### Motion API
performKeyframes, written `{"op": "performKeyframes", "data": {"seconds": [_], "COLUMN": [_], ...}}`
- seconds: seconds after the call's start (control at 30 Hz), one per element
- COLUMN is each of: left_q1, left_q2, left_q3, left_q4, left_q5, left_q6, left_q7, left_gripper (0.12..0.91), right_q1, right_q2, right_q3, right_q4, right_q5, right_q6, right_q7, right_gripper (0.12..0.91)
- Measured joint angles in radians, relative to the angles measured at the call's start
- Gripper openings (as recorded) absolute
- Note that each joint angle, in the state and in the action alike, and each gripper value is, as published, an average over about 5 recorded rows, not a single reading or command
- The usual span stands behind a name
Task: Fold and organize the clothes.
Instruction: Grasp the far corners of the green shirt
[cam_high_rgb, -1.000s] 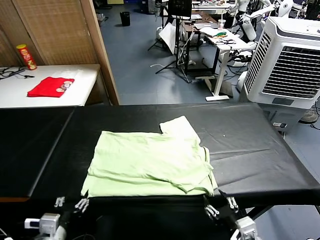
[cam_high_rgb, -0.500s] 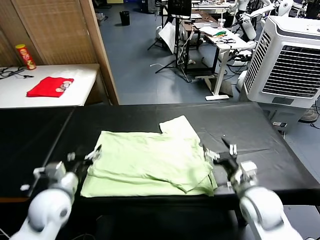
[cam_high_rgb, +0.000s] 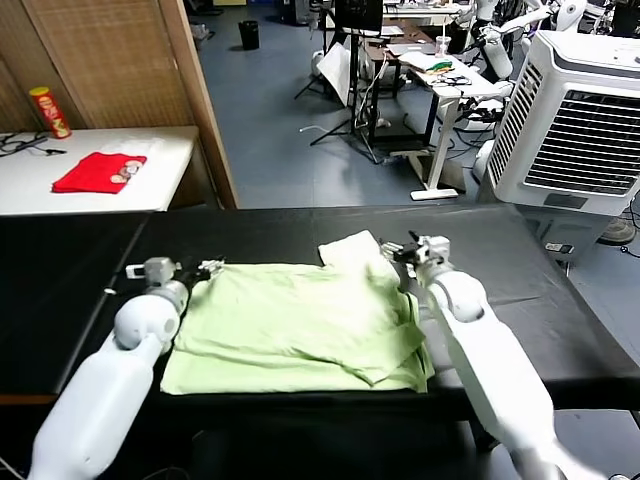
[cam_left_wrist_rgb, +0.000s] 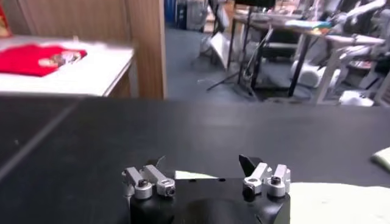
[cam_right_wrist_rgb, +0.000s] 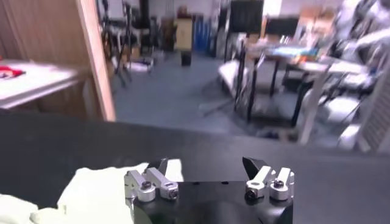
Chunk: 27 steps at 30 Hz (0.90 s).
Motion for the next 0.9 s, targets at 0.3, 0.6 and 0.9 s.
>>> {"op": "performKeyframes", "data": {"seconds": [0.3,0.6,0.9], "left_q1": [-0.017,-0.016,-0.012], "left_q2": [0.001,0.007,0.007], "left_q3": [0.01,0.01,0.012], "left_q4": [0.058,0.064,0.073], "left_q5": [-0.007,0.0,0.022], "left_q6": [0.0,-0.01,-0.027], "left_q7": [0.033,0.08,0.122], "left_gripper": [0.793,0.414,0.127], "right_q1": [0.042,0.038,-0.016], "right_q2": [0.057,0.07,0.054], "right_q3": [0.022,0.032,0.046], "right_q4": [-0.132,-0.148,-0.075], "right_q5": [-0.031,-0.016,-0.017], "right_q6": [-0.02,-0.019,0.054], "right_q7": [0.002,-0.013,-0.007], "right_gripper": [0.758,0.312,0.121]}}
